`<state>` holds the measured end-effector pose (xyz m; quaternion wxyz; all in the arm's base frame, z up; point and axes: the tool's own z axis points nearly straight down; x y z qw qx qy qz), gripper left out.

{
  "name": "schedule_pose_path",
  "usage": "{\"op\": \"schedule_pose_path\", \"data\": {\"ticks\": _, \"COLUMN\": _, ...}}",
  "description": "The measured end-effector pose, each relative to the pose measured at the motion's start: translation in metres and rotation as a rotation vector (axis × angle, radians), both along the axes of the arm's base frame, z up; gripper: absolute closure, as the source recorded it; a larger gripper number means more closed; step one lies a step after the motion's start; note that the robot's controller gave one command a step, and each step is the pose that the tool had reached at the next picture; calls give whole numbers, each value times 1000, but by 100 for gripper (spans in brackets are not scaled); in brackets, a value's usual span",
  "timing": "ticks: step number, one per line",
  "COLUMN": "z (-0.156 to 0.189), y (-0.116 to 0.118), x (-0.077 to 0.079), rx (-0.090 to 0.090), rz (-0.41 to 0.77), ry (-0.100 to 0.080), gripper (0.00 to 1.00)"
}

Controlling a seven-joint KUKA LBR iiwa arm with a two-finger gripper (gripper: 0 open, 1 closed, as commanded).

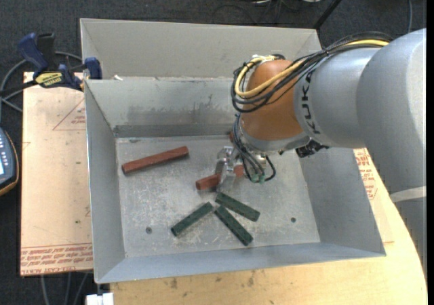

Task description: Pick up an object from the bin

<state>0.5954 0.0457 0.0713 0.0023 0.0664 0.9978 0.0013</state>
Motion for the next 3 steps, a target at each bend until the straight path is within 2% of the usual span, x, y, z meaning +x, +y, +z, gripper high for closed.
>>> {"op": "schedule_pose_path", "data": {"ticks": 1, "z": 0, "y": 28, "x": 14, "rx": -2, "rz": 420, "ry": -2, "gripper": 100}}
{"op": "schedule_pose_path", "data": {"ticks": 2, "z": 15, "y": 38, "x": 52, "rx": -4, "rz": 918, "ry": -4, "gripper": 100}}
{"op": "schedule_pose_path", "data": {"ticks": 3, "z": 7, "y": -21, "x": 40, "rx": -5, "rz": 1386, "ry": 2, "gripper": 100}}
